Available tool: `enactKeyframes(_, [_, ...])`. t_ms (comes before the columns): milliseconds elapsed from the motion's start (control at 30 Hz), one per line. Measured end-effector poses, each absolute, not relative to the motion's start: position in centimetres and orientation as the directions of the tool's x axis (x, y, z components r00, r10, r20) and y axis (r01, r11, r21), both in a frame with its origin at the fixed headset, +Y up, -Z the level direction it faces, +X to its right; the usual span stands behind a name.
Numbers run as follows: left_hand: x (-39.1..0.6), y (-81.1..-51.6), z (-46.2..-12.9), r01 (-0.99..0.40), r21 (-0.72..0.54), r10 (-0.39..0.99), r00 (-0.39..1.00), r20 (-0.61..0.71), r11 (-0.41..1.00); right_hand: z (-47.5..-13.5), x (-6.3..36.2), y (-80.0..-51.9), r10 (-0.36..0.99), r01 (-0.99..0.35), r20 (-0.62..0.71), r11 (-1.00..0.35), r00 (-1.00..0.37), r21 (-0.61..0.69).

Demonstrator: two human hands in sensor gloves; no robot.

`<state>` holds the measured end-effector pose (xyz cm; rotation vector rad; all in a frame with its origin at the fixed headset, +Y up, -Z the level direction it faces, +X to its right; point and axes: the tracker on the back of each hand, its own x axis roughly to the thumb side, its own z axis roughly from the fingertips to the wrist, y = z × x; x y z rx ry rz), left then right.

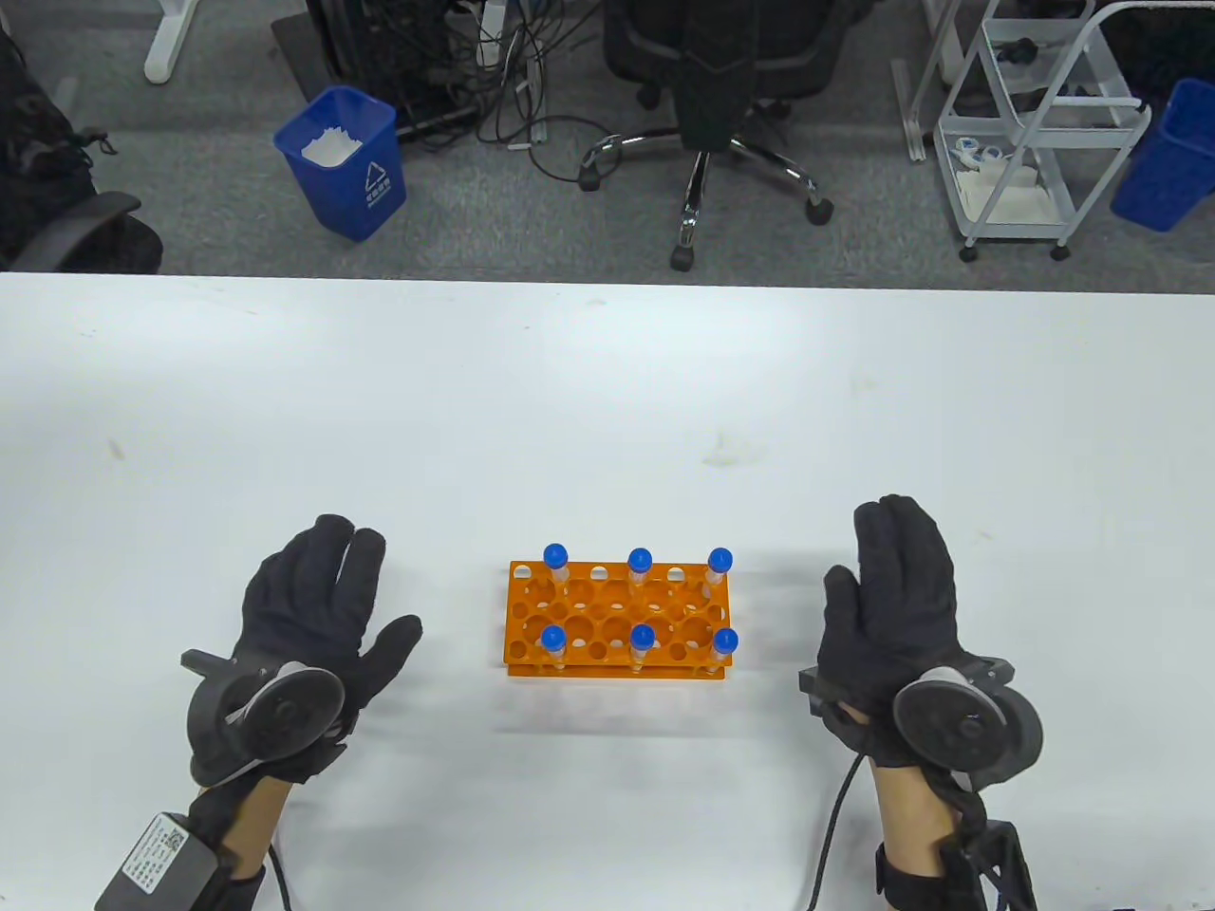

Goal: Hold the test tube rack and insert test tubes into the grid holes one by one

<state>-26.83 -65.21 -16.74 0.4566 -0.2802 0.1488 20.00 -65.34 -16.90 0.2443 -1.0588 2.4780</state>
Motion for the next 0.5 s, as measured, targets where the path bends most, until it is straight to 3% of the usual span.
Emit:
enactKeyframes(100, [-26.8,-65.6,-17.0,-0.149,0.393,0.038,0.960,0.278,0.907,-17.0,19.0,-66.0,0.151,-0.307,0.286,-0.698,-0.946,-0.647])
enactKeyframes(200, [-26.8,-66.6,-17.7,-0.073,0.330,-0.012,0.969,0.248,0.941,-17.7,18.6,-67.2,0.079,-0.233,0.277,-0.779,-0.958,-0.583])
enactKeyframes(500, [-27.1,-67.9,-18.7,-0.048,0.227,-0.001,0.978,0.210,0.973,-18.8,19.7,-68.8,0.136,-0.210,0.190,-0.867,-0.972,-0.452])
